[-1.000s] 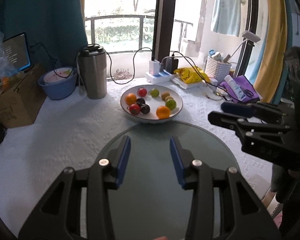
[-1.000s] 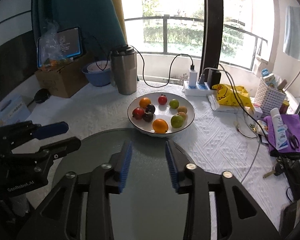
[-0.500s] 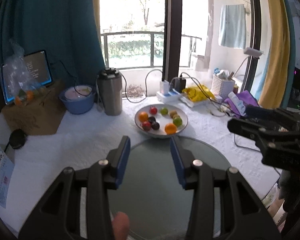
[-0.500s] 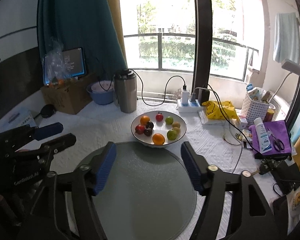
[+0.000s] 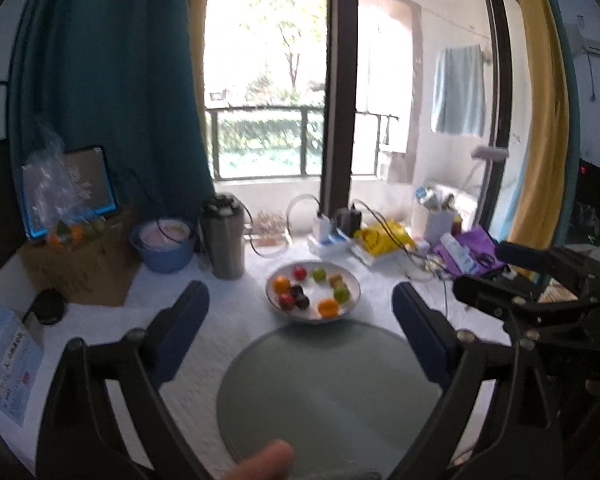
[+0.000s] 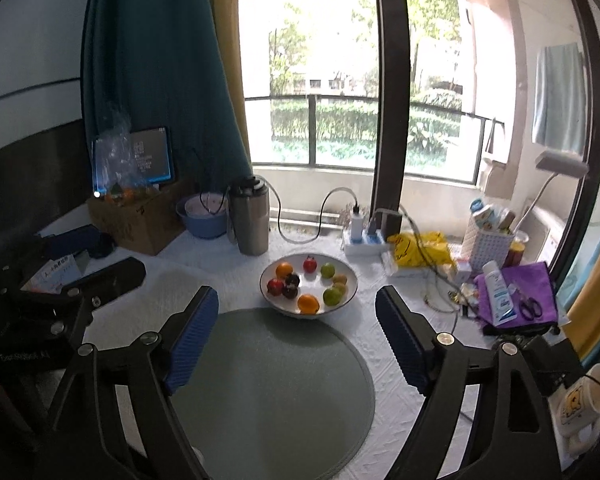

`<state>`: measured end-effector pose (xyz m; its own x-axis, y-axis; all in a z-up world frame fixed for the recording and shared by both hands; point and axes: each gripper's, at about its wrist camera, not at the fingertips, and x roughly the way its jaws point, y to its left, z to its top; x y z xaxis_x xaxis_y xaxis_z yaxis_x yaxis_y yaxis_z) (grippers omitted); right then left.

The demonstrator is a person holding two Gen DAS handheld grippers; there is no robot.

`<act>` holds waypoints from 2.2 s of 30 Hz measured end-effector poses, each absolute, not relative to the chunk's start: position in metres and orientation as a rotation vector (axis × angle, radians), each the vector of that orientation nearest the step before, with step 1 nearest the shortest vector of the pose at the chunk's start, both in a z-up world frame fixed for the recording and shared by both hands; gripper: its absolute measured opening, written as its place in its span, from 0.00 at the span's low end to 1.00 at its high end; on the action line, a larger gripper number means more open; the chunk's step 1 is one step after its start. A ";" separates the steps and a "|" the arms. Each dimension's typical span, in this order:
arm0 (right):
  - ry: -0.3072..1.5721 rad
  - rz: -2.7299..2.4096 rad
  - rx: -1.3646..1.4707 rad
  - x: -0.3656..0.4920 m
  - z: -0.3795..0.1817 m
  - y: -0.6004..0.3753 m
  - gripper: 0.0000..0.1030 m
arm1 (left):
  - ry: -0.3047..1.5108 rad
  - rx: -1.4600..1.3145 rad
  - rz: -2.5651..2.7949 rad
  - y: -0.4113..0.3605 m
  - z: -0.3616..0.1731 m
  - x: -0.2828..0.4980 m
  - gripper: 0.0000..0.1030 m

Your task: Organize fruits

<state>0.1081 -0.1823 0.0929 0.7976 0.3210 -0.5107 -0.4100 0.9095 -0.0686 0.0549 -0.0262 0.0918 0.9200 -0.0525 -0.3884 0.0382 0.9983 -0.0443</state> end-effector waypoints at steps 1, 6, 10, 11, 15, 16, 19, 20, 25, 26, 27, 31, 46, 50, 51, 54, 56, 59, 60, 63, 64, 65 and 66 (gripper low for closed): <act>0.503 0.392 -0.180 0.105 0.097 -0.183 0.81 | 0.388 -0.034 -0.044 -0.026 0.095 0.052 0.91; 0.449 0.377 -0.179 0.089 0.115 -0.186 0.81 | 0.349 -0.020 -0.030 -0.029 0.111 0.039 0.91; 0.413 0.361 -0.184 0.076 0.127 -0.188 0.81 | 0.324 -0.010 0.002 -0.027 0.119 0.028 0.91; 0.408 0.359 -0.185 0.073 0.129 -0.189 0.81 | 0.320 -0.011 0.008 -0.026 0.119 0.026 0.91; 0.385 0.350 -0.189 0.062 0.136 -0.190 0.82 | 0.305 -0.012 0.020 -0.024 0.122 0.017 0.91; 0.379 0.347 -0.190 0.059 0.138 -0.190 0.82 | 0.300 -0.012 0.020 -0.024 0.122 0.015 0.91; 0.364 0.344 -0.185 0.053 0.142 -0.192 0.82 | 0.288 -0.010 0.021 -0.024 0.124 0.008 0.91; 0.361 0.343 -0.183 0.051 0.143 -0.192 0.82 | 0.285 -0.011 0.023 -0.024 0.125 0.005 0.91; 0.345 0.334 -0.181 0.044 0.147 -0.195 0.82 | 0.265 -0.022 0.025 -0.021 0.127 -0.004 0.91; 0.345 0.333 -0.180 0.043 0.148 -0.196 0.82 | 0.264 -0.024 0.028 -0.020 0.128 -0.005 0.91; 0.346 0.332 -0.178 0.043 0.148 -0.196 0.82 | 0.264 -0.029 0.032 -0.018 0.128 -0.006 0.91; 0.349 0.330 -0.172 0.040 0.146 -0.199 0.82 | 0.253 -0.050 0.047 -0.008 0.128 -0.010 0.91; 0.366 0.317 -0.173 0.039 0.142 -0.200 0.82 | 0.254 -0.079 0.042 -0.005 0.122 -0.020 0.91; 0.366 0.325 -0.166 0.039 0.141 -0.203 0.82 | 0.251 -0.082 0.047 -0.006 0.122 -0.021 0.91; 0.366 0.324 -0.165 0.040 0.141 -0.204 0.82 | 0.250 -0.082 0.047 -0.006 0.122 -0.021 0.91; 0.368 0.320 -0.164 0.041 0.141 -0.204 0.82 | 0.250 -0.086 0.045 -0.006 0.122 -0.021 0.91; 0.368 0.318 -0.165 0.041 0.141 -0.204 0.82 | 0.252 -0.090 0.045 -0.005 0.121 -0.020 0.91; 0.368 0.319 -0.166 0.041 0.141 -0.204 0.82 | 0.251 -0.094 0.044 -0.003 0.121 -0.021 0.91; 0.369 0.319 -0.166 0.041 0.141 -0.204 0.82 | 0.249 -0.095 0.044 -0.003 0.121 -0.021 0.91; 0.373 0.322 -0.167 0.042 0.141 -0.204 0.82 | 0.249 -0.101 0.043 -0.003 0.121 -0.022 0.91; 0.373 0.324 -0.168 0.042 0.141 -0.203 0.82 | 0.249 -0.104 0.040 -0.003 0.121 -0.022 0.91; 0.373 0.326 -0.169 0.042 0.141 -0.203 0.82 | 0.250 -0.105 0.039 -0.003 0.121 -0.022 0.91; 0.373 0.327 -0.169 0.042 0.141 -0.203 0.82 | 0.250 -0.105 0.037 -0.003 0.121 -0.022 0.91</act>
<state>0.0418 -0.2030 0.1412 0.8797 0.2815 -0.3832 -0.3433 0.9337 -0.1022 -0.0219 -0.0033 0.1207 0.9681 0.0240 -0.2492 -0.0500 0.9939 -0.0986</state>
